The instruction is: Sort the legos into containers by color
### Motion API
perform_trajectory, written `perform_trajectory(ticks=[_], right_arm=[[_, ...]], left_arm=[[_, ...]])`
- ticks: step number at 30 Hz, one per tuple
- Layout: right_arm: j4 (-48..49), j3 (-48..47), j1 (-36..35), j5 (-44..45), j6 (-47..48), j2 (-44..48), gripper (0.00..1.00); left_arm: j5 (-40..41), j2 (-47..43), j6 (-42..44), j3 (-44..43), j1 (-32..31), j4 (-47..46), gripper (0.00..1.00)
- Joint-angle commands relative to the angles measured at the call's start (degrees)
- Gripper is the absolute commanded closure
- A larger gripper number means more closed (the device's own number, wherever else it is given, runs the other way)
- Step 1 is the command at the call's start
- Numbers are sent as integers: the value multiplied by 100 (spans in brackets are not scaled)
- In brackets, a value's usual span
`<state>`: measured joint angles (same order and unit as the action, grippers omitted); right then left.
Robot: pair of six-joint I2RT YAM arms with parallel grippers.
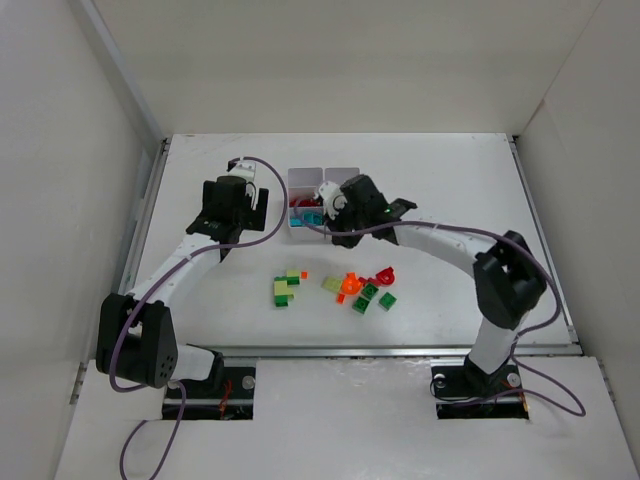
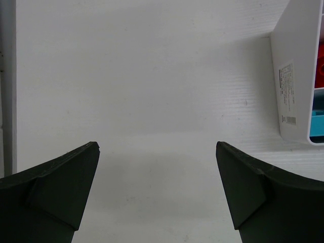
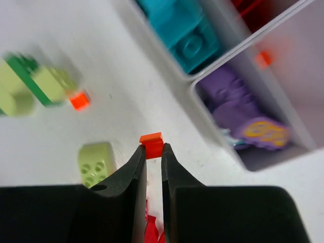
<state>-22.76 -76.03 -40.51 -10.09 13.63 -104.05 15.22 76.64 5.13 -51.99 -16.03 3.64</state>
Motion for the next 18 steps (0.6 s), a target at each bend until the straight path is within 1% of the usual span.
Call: perform_trajectory(ticks=[1,3,6,9,12,16,18], right_arm=[[983,-334,402,-143,-588,746,100],[1037,-719,570,-38,-930,536,100],[722,-1298,641,235,-932,80,100],[502,-1651,641,375,-993,-237,100],[439,-1652,694,429,-1186,-300,100],[615,-1652,817,481,-1397,-300,100],[615,-1652,870,403,-1398,-362,97]], left_arm=[[60,-202,15,39,-5,-153,0],[60,-202,-37,39,-5,-153,0],[60,-202,-38,39,-5,-153,0],[60,-202,-38,92,-5,-153,0],[60,-202,-38,92,-5,-153,0],[60,-202,-38,92,-5,-153,0],[60,-202,-38,92,-5,-153,0]])
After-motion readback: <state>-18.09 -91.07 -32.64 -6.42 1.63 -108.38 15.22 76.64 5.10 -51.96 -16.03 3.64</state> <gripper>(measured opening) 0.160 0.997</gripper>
